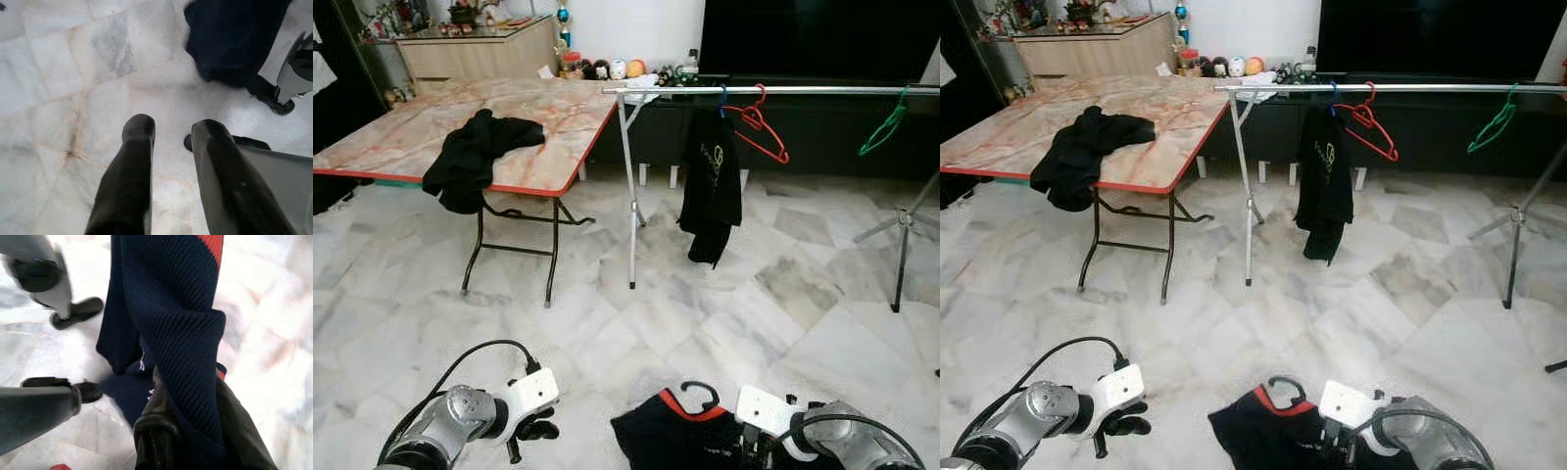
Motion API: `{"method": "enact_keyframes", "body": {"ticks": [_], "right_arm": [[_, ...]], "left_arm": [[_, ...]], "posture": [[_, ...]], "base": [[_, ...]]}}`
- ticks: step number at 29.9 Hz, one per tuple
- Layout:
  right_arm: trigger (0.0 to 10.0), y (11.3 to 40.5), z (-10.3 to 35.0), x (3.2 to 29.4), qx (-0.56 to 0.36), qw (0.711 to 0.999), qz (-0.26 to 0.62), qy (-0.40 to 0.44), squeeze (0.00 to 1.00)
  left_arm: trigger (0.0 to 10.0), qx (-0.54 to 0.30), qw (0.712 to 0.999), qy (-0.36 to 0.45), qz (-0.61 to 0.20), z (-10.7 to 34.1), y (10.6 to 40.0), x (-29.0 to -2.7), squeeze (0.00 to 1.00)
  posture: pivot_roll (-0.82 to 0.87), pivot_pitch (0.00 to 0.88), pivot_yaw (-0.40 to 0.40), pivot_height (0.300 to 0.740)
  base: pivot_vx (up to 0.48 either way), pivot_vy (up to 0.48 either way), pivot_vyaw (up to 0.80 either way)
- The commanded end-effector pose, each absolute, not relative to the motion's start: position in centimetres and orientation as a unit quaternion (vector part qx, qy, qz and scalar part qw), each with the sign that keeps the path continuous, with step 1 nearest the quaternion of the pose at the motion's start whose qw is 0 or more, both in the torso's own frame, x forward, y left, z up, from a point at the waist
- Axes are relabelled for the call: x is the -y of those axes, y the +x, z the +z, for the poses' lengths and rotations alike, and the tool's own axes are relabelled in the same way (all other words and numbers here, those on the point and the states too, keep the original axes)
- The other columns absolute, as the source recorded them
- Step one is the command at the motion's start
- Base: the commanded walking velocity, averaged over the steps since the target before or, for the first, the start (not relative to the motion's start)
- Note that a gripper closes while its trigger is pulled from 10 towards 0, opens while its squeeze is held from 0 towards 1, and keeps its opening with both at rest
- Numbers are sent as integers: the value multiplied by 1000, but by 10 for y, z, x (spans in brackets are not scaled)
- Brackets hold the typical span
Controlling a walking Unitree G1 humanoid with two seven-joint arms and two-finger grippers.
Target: Hang hanger
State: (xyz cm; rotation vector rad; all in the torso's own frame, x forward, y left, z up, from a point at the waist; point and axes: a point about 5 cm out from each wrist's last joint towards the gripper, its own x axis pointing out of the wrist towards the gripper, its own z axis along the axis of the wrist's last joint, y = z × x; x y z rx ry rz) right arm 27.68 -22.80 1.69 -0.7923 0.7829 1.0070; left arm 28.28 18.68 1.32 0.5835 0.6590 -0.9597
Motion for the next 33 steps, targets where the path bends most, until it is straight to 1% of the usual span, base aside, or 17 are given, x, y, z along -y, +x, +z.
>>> {"method": "enact_keyframes", "body": {"ticks": [1,2,5,6,7,8,14,16,19,20,22,24,26,28,30,31,33], "right_arm": [[10000,284,29,217,-321,719,500,-361,0],[10000,283,30,214,-320,697,522,-372,0],[10000,282,31,213,-320,675,542,-386,0],[10000,282,31,212,-318,673,545,-386,0],[10000,282,31,212,-316,672,547,-385,0],[10000,282,33,210,-312,669,555,-383,0],[10000,284,43,199,-282,648,602,-371,0],[10000,290,45,197,-272,634,594,-414,0],[10000,292,46,197,-272,619,591,-440,0],[10000,294,47,196,-270,623,587,-441,0],[10000,296,49,193,-267,629,586,-435,0],[10000,296,49,192,-271,623,591,-436,0],[10000,293,46,191,-276,610,598,-441,0],[10000,294,44,189,-269,613,592,-449,0],[10000,303,47,188,-256,652,552,-453,0],[10000,308,49,190,-260,675,529,-443,0],[10000,307,50,191,-259,683,531,-429,0]], "left_arm": [[10000,-296,797,278,-448,16,284,-188,1000],[10000,-290,795,271,-459,17,284,-184,1000],[10000,-291,782,251,-491,17,280,-178,1000],[10000,-291,779,249,-497,17,279,-176,176],[10000,-291,777,248,-500,17,279,-175,176],[10000,-289,775,248,-505,17,278,-174,0],[10000,-259,783,202,-528,26,281,-161,0],[10000,-275,739,189,-585,31,273,-157,0],[10000,-285,712,209,-607,31,269,-156,0],[10000,-281,713,213,-606,32,269,-156,0],[10000,-265,729,220,-591,35,275,-155,0],[10000,-259,743,212,-579,37,279,-154,0],[10000,-270,735,203,-588,38,276,-154,0],[10000,-280,726,204,-594,37,272,-155,0],[10000,-288,747,213,-560,32,274,-159,0],[10000,-294,775,221,-513,27,280,-166,0],[10000,-303,796,217,-478,24,282,-173,0]], "posture": [[9,0,68,740],[8,0,68,740],[8,0,65,740],[9,0,65,740],[9,0,65,740],[10,0,65,740],[2,0,63,740],[-4,0,64,740],[-3,0,65,740],[-2,0,64,740],[-2,0,64,740],[1,0,64,740],[2,0,64,740],[4,0,65,740],[5,0,66,740],[1,0,66,740],[-1,0,68,740]], "base": [[0,0,0],[0,0,0],[0,0,0],[0,0,0],[0,0,0],[0,0,0],[0,0,0],[0,0,0],[0,0,0],[0,0,0],[0,0,0],[0,0,0],[0,0,0],[0,0,0],[0,0,0],[0,0,0],[0,0,0]]}}
